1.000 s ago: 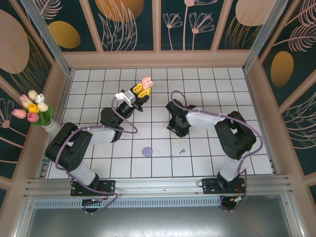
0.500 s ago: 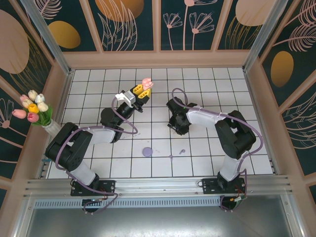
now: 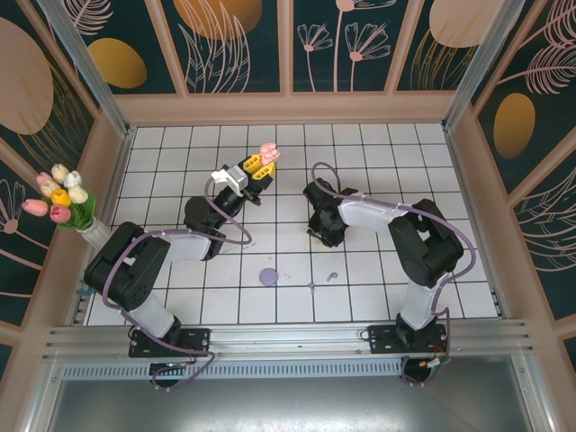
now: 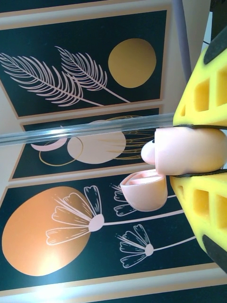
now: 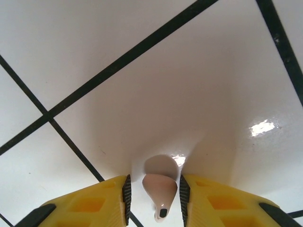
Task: Insert the wireless bluetooth earbuds into the charging case
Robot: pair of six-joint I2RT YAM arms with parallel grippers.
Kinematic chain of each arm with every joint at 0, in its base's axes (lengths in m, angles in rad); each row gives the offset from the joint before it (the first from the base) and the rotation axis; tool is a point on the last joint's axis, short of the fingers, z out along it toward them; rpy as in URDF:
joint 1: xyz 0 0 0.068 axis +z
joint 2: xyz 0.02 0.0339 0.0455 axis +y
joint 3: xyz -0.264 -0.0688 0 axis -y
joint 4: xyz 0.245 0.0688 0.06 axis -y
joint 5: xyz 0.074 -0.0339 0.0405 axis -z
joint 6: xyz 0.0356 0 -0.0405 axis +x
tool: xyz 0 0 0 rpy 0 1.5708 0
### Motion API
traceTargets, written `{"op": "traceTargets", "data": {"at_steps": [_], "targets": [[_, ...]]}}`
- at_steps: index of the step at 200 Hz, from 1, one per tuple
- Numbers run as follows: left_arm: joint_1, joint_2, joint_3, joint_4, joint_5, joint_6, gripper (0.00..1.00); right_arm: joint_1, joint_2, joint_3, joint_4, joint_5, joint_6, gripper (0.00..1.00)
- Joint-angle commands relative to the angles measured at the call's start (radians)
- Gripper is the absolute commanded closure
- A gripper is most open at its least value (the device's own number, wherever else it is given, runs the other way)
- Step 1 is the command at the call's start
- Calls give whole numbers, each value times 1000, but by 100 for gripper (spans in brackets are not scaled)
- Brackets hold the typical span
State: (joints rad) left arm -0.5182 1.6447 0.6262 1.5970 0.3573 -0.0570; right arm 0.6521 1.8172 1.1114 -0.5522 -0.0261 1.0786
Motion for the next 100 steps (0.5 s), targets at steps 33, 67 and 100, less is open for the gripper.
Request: {"op": "traceTargets", "data": {"at_steps": [33, 67, 100], "targets": [[-3, 12, 1, 182, -4, -21, 100, -14, 61, 42, -57, 27, -69, 68], [-3, 12, 1, 183, -5, -20, 100, -17, 72, 57, -69, 35, -83, 69], [-3, 12, 2, 182, -4, -21, 100, -18, 75, 64, -74, 36, -98, 72]]}}
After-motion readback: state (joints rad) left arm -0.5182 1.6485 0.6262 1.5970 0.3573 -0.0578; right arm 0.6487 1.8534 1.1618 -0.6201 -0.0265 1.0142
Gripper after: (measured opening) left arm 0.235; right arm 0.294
